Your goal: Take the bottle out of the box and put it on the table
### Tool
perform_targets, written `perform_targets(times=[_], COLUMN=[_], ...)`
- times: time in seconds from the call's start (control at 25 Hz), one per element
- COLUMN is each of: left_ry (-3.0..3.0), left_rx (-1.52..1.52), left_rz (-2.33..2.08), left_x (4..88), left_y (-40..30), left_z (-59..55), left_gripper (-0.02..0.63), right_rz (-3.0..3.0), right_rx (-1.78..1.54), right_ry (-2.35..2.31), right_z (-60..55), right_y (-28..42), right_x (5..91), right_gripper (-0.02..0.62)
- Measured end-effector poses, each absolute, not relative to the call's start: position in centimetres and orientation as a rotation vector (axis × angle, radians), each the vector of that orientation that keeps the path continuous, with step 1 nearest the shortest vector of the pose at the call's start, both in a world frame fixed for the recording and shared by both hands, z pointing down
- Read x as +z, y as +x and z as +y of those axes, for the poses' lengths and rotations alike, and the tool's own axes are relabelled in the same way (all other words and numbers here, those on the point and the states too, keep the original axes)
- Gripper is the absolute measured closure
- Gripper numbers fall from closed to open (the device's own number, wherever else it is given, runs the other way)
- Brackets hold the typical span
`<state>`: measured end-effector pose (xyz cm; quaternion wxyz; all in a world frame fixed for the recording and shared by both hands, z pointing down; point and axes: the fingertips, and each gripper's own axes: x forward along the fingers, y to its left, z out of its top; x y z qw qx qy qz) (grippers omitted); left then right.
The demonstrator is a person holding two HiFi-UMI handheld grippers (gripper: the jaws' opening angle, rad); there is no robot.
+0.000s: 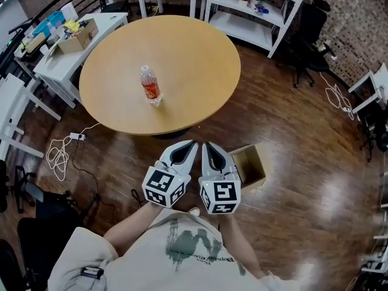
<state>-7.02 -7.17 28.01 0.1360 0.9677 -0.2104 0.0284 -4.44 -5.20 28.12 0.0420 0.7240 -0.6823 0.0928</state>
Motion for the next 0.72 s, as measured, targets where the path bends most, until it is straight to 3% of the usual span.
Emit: perform_targets(times=[0.72], left_ry=[2.800], left_rx=[0.081], left_rz=[-0.538], left_x=[28.7], left_y=[-5.9], left_z=[-2.1], left_gripper=[0.609], right_rz=[-2.161], right_rx=[0.370], right_ry=[2.283], right_z=[0.0], right_y=[-3.2], right_x=[28.5], right_gripper=[0.597])
